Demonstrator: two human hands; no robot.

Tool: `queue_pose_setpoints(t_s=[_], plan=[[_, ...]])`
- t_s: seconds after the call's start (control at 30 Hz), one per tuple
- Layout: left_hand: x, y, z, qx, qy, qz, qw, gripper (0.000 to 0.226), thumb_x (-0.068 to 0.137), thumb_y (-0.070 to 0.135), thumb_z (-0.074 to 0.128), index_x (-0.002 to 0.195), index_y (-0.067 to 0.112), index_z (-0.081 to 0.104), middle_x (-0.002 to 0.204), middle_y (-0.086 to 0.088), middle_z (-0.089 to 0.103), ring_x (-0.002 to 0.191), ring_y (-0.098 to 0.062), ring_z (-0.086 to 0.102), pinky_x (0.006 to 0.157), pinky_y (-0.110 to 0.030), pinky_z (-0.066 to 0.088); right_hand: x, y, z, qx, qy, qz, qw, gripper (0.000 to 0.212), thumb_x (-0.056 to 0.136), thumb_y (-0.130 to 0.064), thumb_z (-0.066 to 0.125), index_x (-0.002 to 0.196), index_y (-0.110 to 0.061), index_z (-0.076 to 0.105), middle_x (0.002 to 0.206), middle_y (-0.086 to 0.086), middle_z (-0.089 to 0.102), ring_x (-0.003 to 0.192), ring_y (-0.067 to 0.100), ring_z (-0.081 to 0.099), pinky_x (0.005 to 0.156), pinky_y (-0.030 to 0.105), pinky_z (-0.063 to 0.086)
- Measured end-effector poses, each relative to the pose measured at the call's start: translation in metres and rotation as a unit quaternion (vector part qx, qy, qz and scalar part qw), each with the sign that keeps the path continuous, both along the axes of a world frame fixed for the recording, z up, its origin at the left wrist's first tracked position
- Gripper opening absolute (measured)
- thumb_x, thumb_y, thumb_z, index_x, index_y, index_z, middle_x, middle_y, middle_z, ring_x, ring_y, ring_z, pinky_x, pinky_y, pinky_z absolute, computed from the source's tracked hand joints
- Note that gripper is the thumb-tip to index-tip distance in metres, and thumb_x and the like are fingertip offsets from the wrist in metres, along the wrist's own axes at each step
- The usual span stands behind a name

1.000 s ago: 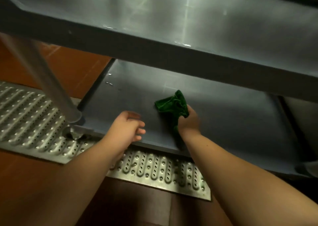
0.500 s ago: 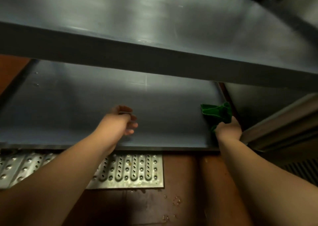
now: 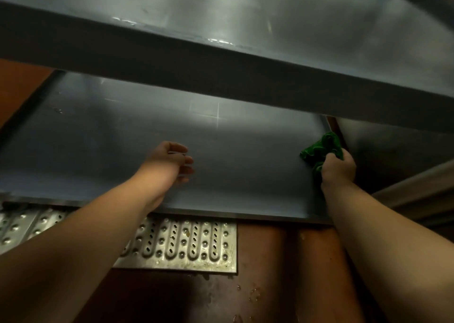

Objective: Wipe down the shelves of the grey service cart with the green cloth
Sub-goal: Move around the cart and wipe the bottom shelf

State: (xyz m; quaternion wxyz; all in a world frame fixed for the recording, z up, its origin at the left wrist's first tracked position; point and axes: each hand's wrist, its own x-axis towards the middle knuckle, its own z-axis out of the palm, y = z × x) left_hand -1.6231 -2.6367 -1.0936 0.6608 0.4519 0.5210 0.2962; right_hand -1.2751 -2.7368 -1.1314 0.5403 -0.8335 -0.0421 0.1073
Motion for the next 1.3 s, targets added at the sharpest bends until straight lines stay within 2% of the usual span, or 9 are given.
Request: queue_pose_setpoints(t_s=[0.13,0.27,0.37,0.5,0.67,0.83,0.93,1.1,1.3], plan=[[-0.004,0.004,-0.003,0.002,-0.002,-0.003,1.000,0.024,0.092,-0.003,0.042,0.091,0.018,0.053,0.081,-0.005,0.061,0.064,-0.021,0.060,0.060,-0.032,0.047,-0.004,0.014,-0.010,0.020,-0.011,0.020,1.000,0.057,0.077,-0.019,0.047,0.131,-0.026,0.061,0.120,0.006,0.066,0.108,0.024,0.063,0.097,0.043,0.053],[-0.024,0.009,-0.004,0.005,0.001,0.004,1.000,0.023,0.092,-0.004,0.044,0.092,0.017,0.054,0.081,-0.005,0.061,0.065,-0.020,0.059,0.060,-0.032,0.047,-0.029,0.036,-0.001,0.001,-0.004,0.074,0.997,0.048,0.090,-0.011,0.048,0.136,-0.022,0.058,0.118,0.005,0.064,0.100,0.021,0.060,0.082,0.030,0.049],[-0.048,0.016,-0.004,0.007,0.002,0.013,1.000,0.022,0.092,-0.004,0.044,0.095,0.015,0.054,0.082,-0.006,0.061,0.066,-0.020,0.059,0.060,-0.032,0.047,-0.051,0.056,-0.006,-0.002,-0.015,0.098,0.995,0.047,0.092,-0.008,0.048,0.137,-0.019,0.058,0.117,0.008,0.064,0.097,0.020,0.058,0.079,0.026,0.045],[-0.088,0.031,-0.005,0.011,0.003,0.046,0.999,0.024,0.094,-0.003,0.039,0.097,0.016,0.053,0.082,-0.005,0.062,0.067,-0.019,0.059,0.059,-0.031,0.047,-0.103,0.090,-0.015,-0.014,-0.021,0.161,0.987,0.044,0.091,-0.006,0.049,0.132,-0.018,0.060,0.108,0.008,0.064,0.095,0.024,0.060,0.083,0.031,0.049],[-0.145,0.042,-0.007,0.001,0.014,0.077,0.997,0.023,0.094,-0.002,0.041,0.101,0.016,0.053,0.085,-0.004,0.063,0.070,-0.018,0.064,0.055,-0.028,0.048,-0.186,0.131,-0.021,-0.003,-0.026,0.218,0.976,0.040,0.093,-0.006,0.050,0.129,-0.017,0.061,0.100,0.005,0.062,0.091,0.022,0.059,0.072,0.022,0.040],[-0.204,0.050,-0.005,-0.009,0.020,0.115,0.993,0.022,0.093,-0.002,0.043,0.104,0.014,0.053,0.087,-0.007,0.064,0.068,-0.017,0.063,0.055,-0.026,0.050,-0.253,0.164,-0.027,0.008,-0.016,0.249,0.968,0.049,0.082,-0.016,0.050,0.129,-0.017,0.062,0.105,0.012,0.070,0.091,0.030,0.067,0.082,0.040,0.056],[-0.231,0.051,-0.002,-0.020,0.012,0.121,0.992,0.021,0.093,-0.003,0.045,0.107,0.010,0.054,0.087,-0.008,0.063,0.065,-0.016,0.060,0.059,-0.029,0.049,-0.285,0.188,-0.033,0.006,-0.009,0.267,0.964,0.054,0.076,-0.021,0.048,0.129,-0.019,0.060,0.106,0.014,0.070,0.092,0.035,0.068,0.085,0.050,0.058],[-0.265,0.050,0.007,-0.023,-0.006,0.126,0.992,0.022,0.091,-0.004,0.046,0.107,0.008,0.055,0.087,-0.008,0.062,0.063,-0.015,0.059,0.057,-0.028,0.048,-0.356,0.224,-0.023,-0.001,-0.010,0.299,0.954,0.046,0.085,-0.011,0.052,0.130,-0.017,0.061,0.103,0.010,0.067,0.094,0.032,0.065,0.088,0.040,0.055],[-0.300,0.051,0.016,-0.031,-0.023,0.124,0.991,0.022,0.089,-0.005,0.046,0.102,0.011,0.055,0.086,-0.007,0.063,0.064,-0.016,0.060,0.057,-0.028,0.049,-0.433,0.260,-0.020,0.001,-0.012,0.365,0.931,0.054,0.082,-0.017,0.049,0.135,-0.025,0.055,0.109,0.011,0.066,0.097,0.032,0.065,0.089,0.047,0.056]])
